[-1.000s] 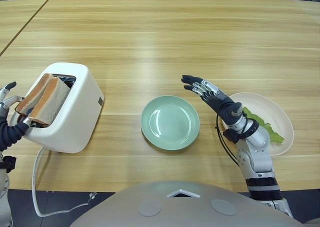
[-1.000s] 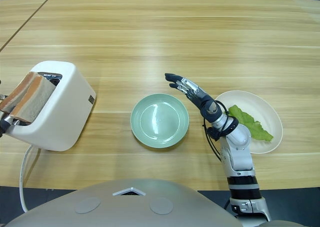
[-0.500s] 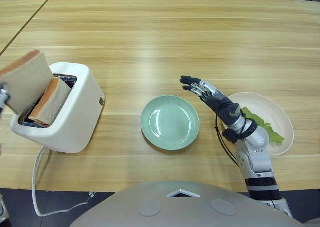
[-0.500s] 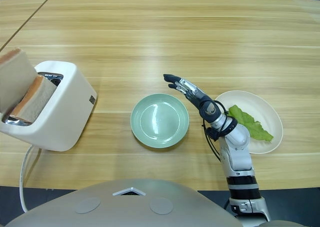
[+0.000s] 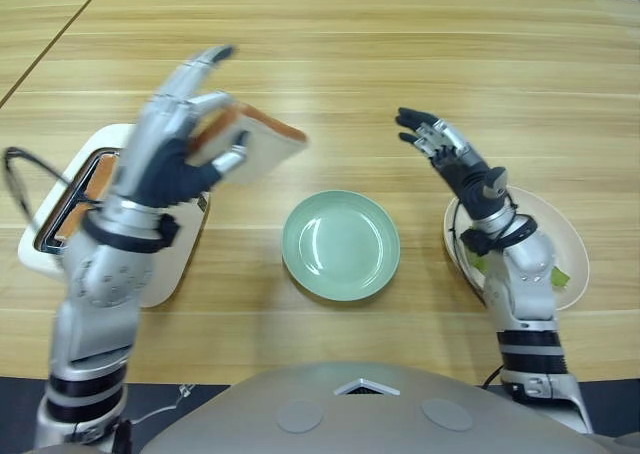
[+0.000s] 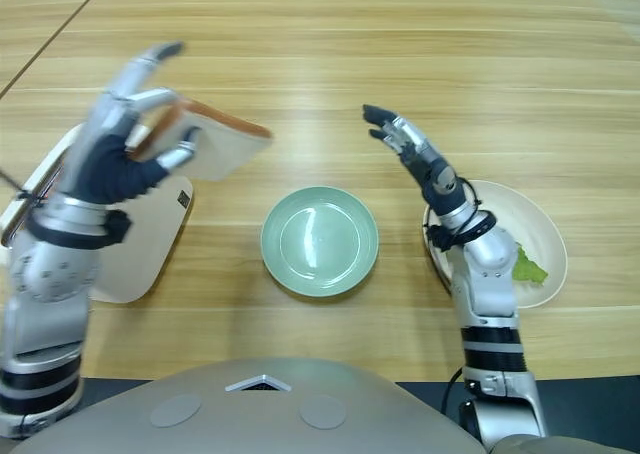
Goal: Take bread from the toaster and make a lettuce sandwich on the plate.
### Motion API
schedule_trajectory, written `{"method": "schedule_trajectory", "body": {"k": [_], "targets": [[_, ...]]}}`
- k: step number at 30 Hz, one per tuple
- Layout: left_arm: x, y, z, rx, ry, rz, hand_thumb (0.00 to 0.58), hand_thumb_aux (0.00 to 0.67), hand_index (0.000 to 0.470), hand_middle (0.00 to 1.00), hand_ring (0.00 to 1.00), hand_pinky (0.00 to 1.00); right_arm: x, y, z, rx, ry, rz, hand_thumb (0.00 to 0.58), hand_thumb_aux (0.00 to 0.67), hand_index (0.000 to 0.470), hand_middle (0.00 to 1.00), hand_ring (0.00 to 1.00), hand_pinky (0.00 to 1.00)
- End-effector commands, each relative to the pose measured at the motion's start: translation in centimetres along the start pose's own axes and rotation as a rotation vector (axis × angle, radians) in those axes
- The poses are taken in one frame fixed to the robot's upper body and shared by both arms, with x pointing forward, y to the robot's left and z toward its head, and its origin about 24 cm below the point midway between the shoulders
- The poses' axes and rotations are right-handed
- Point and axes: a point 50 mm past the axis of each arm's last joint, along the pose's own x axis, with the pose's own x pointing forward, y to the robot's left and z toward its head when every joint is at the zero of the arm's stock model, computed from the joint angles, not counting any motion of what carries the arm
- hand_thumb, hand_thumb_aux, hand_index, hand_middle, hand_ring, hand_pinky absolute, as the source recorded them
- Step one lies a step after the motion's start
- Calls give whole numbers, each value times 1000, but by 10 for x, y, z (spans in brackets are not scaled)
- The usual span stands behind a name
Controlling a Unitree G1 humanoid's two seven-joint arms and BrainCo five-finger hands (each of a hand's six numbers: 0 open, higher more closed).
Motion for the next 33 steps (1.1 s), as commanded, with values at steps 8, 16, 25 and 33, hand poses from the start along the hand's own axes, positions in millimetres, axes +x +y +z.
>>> {"method": "schedule_trajectory", "body": {"k": [8, 16, 25, 33], "targets": [[23, -129, 27, 302, -215, -250, 580, 670, 470, 0, 0, 0, -14, -43, 8, -298, 120, 5, 0, 0, 0, 0, 0, 0], [-13, -161, 36, 239, -150, -389, 5, 3, 2, 0, 0, 0, -53, -67, -11, -664, 433, 206, 0, 0, 0, 0, 0, 0], [-34, -133, 35, 274, -13, -361, 0, 0, 0, 0, 0, 0, -101, -99, -26, -1179, 761, 537, 0, 0, 0, 0, 0, 0], [-42, -97, 21, 135, 123, -241, 5, 3, 2, 0, 0, 0, -113, -76, -54, -1132, 792, 694, 104, 63, 44, 0, 0, 0]]}}
